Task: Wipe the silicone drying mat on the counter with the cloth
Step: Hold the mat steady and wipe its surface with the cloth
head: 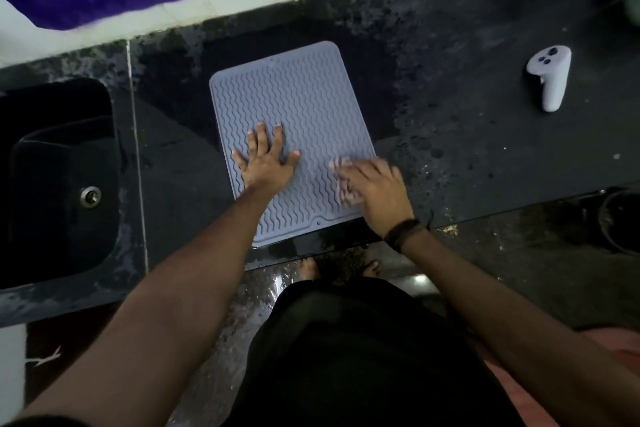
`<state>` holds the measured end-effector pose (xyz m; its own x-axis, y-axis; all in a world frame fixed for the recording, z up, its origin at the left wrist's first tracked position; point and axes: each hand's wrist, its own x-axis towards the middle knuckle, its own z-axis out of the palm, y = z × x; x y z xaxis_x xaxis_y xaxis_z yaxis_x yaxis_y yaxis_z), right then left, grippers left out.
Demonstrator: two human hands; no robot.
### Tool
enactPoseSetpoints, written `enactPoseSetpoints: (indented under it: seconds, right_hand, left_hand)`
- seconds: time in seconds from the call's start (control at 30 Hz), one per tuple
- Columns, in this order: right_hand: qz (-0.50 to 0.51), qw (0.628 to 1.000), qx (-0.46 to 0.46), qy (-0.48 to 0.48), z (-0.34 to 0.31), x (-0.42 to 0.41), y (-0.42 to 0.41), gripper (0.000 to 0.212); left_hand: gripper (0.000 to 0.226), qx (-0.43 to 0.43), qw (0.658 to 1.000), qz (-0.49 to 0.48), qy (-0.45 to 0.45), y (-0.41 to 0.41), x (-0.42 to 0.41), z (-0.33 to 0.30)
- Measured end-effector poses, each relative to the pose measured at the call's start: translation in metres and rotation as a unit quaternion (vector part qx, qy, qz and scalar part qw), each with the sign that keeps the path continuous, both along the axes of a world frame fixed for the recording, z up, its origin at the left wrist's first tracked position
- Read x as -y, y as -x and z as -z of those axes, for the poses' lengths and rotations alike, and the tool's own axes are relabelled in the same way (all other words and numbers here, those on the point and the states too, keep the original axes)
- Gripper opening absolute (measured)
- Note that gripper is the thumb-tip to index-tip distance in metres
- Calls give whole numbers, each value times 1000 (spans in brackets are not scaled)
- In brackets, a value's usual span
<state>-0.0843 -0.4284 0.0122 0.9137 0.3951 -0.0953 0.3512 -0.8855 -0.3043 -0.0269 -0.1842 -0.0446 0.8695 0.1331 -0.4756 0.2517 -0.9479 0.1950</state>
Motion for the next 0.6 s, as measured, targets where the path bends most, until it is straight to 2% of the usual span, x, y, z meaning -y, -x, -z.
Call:
enactPoseSetpoints:
  seconds: [0.13,0.23,0.43,0.6]
  right_hand:
    - [25,998,-39,53,11,-16,-36,60]
    - [23,998,-22,56,17,-3,-10,58]
    - [27,995,-21,90,6,23,50,68]
    - [85,996,14,35,-8,-12,13,59]
  left_hand:
    - [81,6,1000,-7,-3,2,2,2]
    - [81,14,1000,-16,-14,4,4,6]
    - [80,30,999,-22,-10,4,5,14]
    - [79,66,998,-13,5,7,3,20]
